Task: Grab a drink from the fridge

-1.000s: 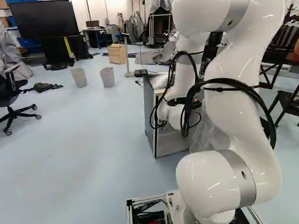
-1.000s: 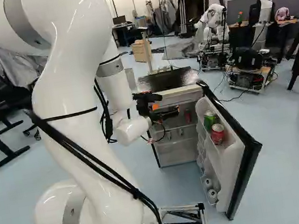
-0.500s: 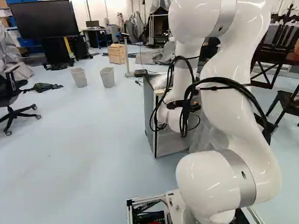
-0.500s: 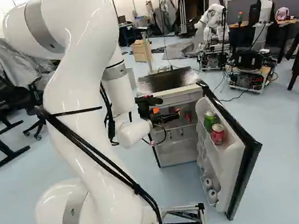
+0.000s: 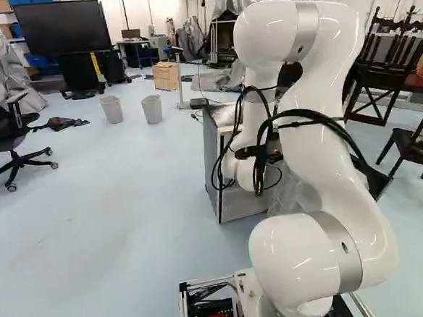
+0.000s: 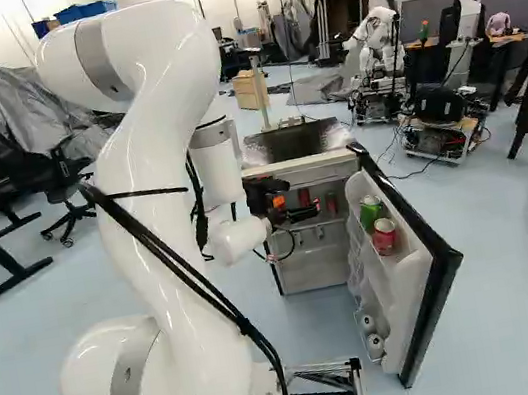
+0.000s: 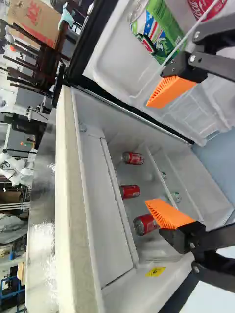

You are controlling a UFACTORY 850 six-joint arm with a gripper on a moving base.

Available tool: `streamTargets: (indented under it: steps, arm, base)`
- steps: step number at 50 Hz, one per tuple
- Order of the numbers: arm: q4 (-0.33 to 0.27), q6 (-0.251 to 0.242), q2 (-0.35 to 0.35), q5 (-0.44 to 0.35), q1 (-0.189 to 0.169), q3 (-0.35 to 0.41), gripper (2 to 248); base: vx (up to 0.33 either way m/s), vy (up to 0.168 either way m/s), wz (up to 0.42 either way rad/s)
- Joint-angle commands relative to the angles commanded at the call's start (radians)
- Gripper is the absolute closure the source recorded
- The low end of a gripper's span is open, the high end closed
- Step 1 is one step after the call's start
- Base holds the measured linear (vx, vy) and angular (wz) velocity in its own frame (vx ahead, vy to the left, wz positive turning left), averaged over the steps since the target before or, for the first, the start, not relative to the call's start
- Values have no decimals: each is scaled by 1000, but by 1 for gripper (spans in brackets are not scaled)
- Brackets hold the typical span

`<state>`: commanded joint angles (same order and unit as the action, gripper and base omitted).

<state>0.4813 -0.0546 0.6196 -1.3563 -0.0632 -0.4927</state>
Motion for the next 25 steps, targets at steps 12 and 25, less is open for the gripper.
streamTargets:
  steps: [12,25]
  arm:
    - [0,109,42,0,0,-17,3]
    - [0,129,88,0,0,-37,3]
  base:
    - [0,0,0]
    - [0,0,0]
